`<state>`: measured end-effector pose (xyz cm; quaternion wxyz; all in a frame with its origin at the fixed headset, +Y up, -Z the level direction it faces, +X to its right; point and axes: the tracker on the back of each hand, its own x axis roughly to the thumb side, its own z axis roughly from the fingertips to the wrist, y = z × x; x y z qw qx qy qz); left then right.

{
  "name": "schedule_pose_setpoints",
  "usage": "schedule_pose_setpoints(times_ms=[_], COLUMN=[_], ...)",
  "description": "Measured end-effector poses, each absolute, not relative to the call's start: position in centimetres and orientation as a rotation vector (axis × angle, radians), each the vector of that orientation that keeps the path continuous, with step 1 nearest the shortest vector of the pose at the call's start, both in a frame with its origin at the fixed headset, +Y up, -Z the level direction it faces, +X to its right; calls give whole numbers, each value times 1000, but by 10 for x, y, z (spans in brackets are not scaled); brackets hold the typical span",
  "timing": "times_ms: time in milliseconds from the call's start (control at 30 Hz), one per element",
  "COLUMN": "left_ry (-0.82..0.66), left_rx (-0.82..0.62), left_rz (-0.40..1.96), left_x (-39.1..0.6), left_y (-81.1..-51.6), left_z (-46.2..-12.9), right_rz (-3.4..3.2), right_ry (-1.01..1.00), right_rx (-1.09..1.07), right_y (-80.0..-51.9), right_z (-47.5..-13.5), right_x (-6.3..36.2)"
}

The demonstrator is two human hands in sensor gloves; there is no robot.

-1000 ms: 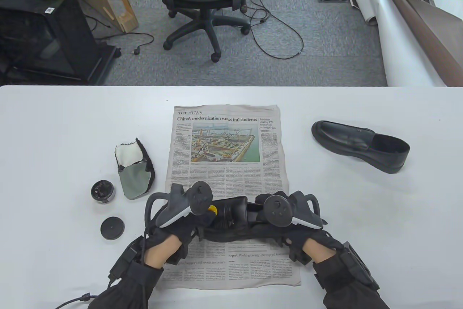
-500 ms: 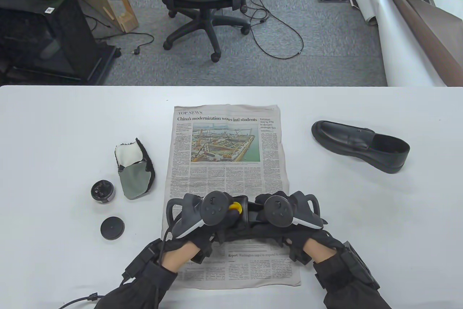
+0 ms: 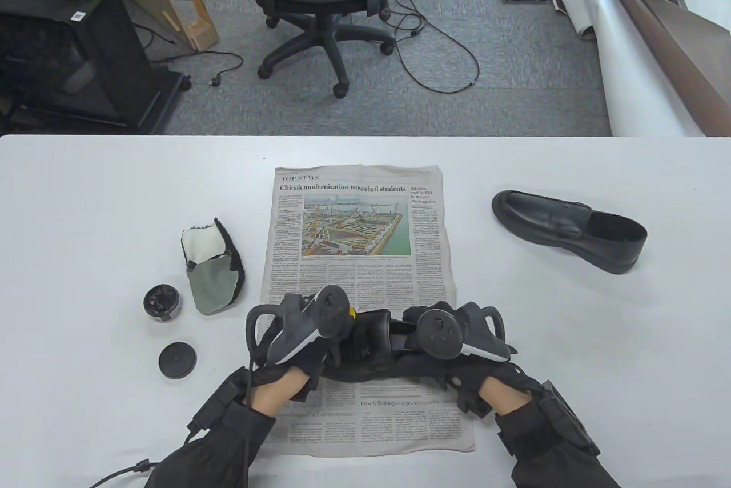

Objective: Dip and apply built-in sponge shoe polish on shoes

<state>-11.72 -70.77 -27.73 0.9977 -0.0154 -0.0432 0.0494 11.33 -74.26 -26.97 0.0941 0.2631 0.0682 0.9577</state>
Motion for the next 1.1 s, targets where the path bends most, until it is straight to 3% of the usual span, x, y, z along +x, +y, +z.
schedule_pose_setpoints(times_ms=[167, 267, 533, 733, 867, 1100], left_ry=[-37, -12, 175, 290, 358, 449], left_rx=[-89, -53, -103, -215, -370, -436], left_rz=[22, 8, 75, 5, -101, -47], left_x=[-131, -146, -230, -268, -292, -325], left_y=[-703, -689, -658, -668, -679, -695], left_z=[-277, -274, -276, -268, -266, -264], right_rz=[2844, 2846, 2847, 2849, 2849, 2848], right_ry=[205, 204, 202, 198, 198, 197], right_rx=[774, 771, 767, 764, 765, 767], right_y=[-743, -742, -742, -743, -743, -743], right_z=[-269, -269, -269, -269, -269, -269], right_x=[113, 113, 113, 113, 113, 113])
